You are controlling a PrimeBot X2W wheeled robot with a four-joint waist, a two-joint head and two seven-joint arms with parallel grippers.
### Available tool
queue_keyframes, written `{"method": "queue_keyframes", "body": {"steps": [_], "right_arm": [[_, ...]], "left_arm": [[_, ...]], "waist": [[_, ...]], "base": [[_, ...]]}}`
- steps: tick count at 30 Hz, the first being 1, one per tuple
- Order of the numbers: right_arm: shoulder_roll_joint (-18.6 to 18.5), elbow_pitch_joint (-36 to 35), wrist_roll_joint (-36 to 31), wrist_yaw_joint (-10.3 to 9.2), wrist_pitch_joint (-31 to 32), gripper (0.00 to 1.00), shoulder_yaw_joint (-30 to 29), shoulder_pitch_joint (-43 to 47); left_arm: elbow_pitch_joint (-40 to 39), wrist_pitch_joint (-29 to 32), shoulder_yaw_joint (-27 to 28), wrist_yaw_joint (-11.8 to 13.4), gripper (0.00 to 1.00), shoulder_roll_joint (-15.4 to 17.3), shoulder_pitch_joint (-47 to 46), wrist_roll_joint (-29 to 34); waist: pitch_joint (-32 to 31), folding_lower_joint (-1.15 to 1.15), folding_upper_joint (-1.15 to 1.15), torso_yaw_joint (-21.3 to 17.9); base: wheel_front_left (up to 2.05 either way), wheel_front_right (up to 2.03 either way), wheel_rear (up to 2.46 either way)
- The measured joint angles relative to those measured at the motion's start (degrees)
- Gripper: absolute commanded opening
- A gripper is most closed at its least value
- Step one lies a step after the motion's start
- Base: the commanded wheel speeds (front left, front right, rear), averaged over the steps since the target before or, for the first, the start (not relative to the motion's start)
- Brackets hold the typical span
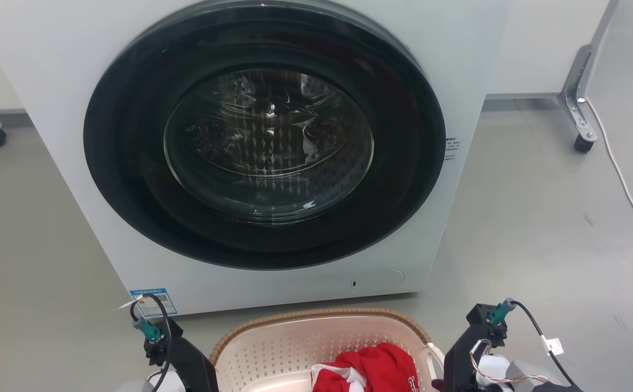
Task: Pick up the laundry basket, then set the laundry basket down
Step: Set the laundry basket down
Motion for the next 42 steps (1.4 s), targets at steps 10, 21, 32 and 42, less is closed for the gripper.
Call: {"method": "queue_keyframes", "body": {"steps": [10,21,32,42], "right_arm": [[0.08,-2.09,-0.01,-0.66,-3.04,0.0,1.01,-1.45],[0.02,-2.99,-1.8,-2.04,-9.48,0.0,1.77,-2.99],[-0.01,-3.54,-3.79,-2.68,-15.27,0.0,2.89,-4.86],[-0.54,-4.72,-5.71,-3.67,-20.84,0.0,3.41,-8.76]], "left_arm": [[-2.31,-3.03,-0.69,-0.02,0.0,1.52,-0.94,0.2],[-3.79,-7.94,-2.48,-0.01,0.0,1.71,-2.85,1.75],[-4.53,-13.38,-3.91,-0.01,0.0,1.88,-4.59,4.32],[-4.82,-19.12,-4.02,-0.01,0.0,1.99,-8.26,5.36]], "waist": [[3.95,0.0,0.0,-0.38],[11.95,0.01,0.0,-0.48],[21.1,0.01,0.01,-0.39],[29.67,0.01,0.01,-0.18]], "base": [[0.0,0.0,0.0],[0.0,0.0,0.0],[0.0,0.0,0.0],[0.0,0.0,0.0]]}}
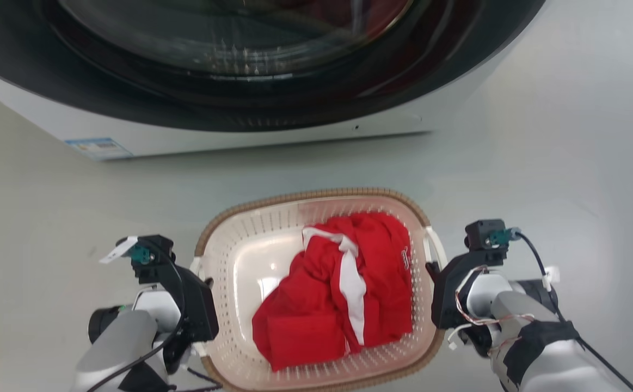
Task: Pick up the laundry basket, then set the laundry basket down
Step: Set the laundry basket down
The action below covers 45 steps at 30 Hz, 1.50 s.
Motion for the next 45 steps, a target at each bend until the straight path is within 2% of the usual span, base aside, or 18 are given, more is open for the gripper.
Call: {"method": "queue_keyframes", "body": {"steps": [22,39,40,41,42,43,45], "right_arm": [[-0.87,-0.53,-1.97,-2.01,-8.33,0.0,0.02,-8.1],[-0.23,1.42,-1.94,-2.42,-11.47,0.0,-0.38,-8.93],[-0.24,1.42,-1.94,-2.07,-11.55,0.09,-0.32,-8.93],[-0.29,1.41,-1.94,-1.68,-11.57,0.44,-0.27,-8.93],[-0.35,1.44,-1.96,-1.59,-11.72,0.94,-0.19,-8.94],[-0.78,1.57,-1.94,-1.26,-12.02,1.0,-0.16,-8.94],[-1.32,1.71,-1.91,-0.75,-12.48,1.0,-0.2,-8.94]], "left_arm": [[0.08,-9.44,-0.47,0.0,0.0,0.02,-8.79,3.02],[1.78,-12.16,-1.25,-0.07,0.0,-0.38,-10.05,3.18],[1.76,-12.1,-1.31,-0.07,0.16,-0.4,-10.05,2.88],[1.78,-11.85,-1.33,-0.07,0.54,-0.38,-10.05,2.6],[1.8,-11.81,-1.43,-0.08,1.0,-0.37,-10.05,2.53],[1.78,-11.83,-1.66,-0.51,1.0,-0.1,-10.05,2.5],[1.77,-11.82,-2.01,-0.51,1.0,0.01,-10.05,2.49]], "waist": [[16.92,0.0,0.0,1.56],[19.04,-0.02,-0.01,1.87],[19.01,-0.01,-0.01,1.86],[18.98,-0.01,-0.01,1.87],[18.94,-0.02,-0.01,1.88],[18.83,-0.02,-0.01,1.91],[18.64,-0.02,-0.01,1.97]], "base": [[0.0,0.0,0.0],[0.0,0.0,0.0],[0.0,0.0,0.0],[0.0,0.0,0.0],[0.0,0.0,0.0],[0.0,0.0,0.0],[0.0,0.0,0.0]]}}
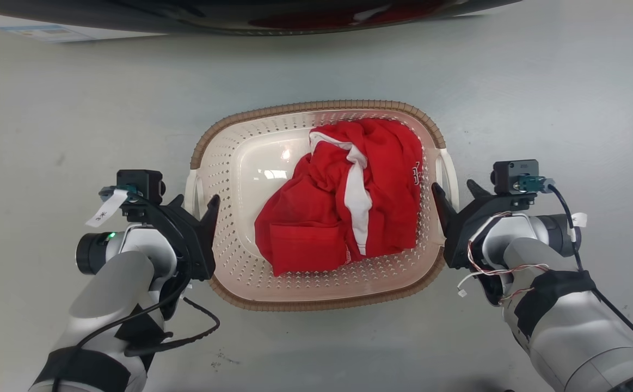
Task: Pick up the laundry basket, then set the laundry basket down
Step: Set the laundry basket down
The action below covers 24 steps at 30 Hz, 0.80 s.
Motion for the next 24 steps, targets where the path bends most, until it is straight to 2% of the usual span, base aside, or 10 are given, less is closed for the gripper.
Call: {"method": "queue_keyframes", "body": {"steps": [12,24], "right_arm": [[0.0,0.91,0.05,1.86,-1.54,1.0,0.65,0.15],[0.18,0.75,0.57,2.93,-6.88,1.0,1.31,6.49]], "left_arm": [[0.74,0.13,-0.59,0.0,1.0,0.19,0.42,-1.09],[0.12,-6.64,-2.76,0.0,1.0,1.75,6.23,-0.47]], "waist": [[-3.1,0.0,0.0,-0.01],[-10.59,-0.01,0.0,-0.35]], "base": [[0.0,0.0,0.0],[0.0,0.0,0.0]]}}
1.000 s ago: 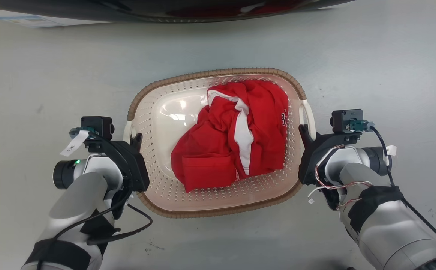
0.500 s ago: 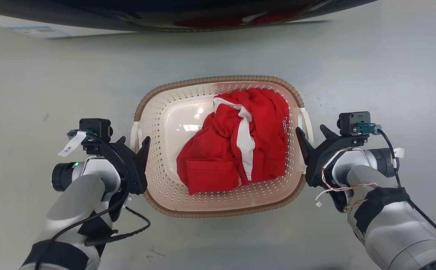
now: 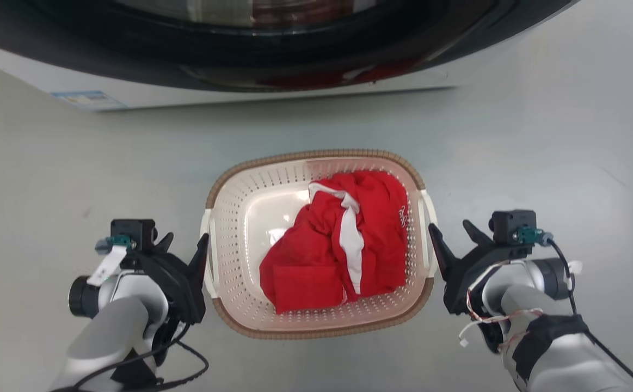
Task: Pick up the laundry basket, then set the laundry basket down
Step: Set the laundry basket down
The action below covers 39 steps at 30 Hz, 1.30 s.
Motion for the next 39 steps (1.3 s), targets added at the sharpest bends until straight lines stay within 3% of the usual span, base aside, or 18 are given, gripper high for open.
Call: {"method": "queue_keyframes", "body": {"steps": [7,18,21,29,39], "right_arm": [[0.1,-0.88,0.18,0.4,-1.72,1.0,-0.1,4.48],[0.14,-4.07,0.43,0.31,-2.71,1.0,-1.04,11.51],[-0.12,-5.97,0.58,-0.7,-2.72,1.0,-2.22,13.22],[-1.92,-13.24,0.9,-3.48,-2.75,1.0,-5.37,17.22],[-5.53,-27.72,-3.72,-8.61,-2.77,1.0,-8.49,23.7]], "left_arm": [[-1.7,-4.61,-1.41,0.0,1.0,0.93,4.32,0.69],[-5.26,-6.62,-0.82,0.0,1.0,1.66,11.17,0.94],[-6.91,-6.64,-0.24,0.09,1.0,2.1,12.55,0.98],[-13.37,-6.64,2.54,3.41,1.0,3.66,16.01,2.02],[-27.53,-6.64,6.86,9.06,1.0,6.73,23.49,6.05]], "waist": [[-5.62,0.0,0.0,-0.37],[-14.85,-0.01,-0.01,-0.93],[-17.24,0.0,-0.01,-1.08],[-22.08,0.0,-0.01,-1.36],[-27.6,0.0,0.0,-1.62]], "base": [[0.0,0.0,0.0],[0.0,0.0,0.0],[0.0,0.0,0.0],[0.0,0.0,0.0],[0.0,0.0,0.0]]}}
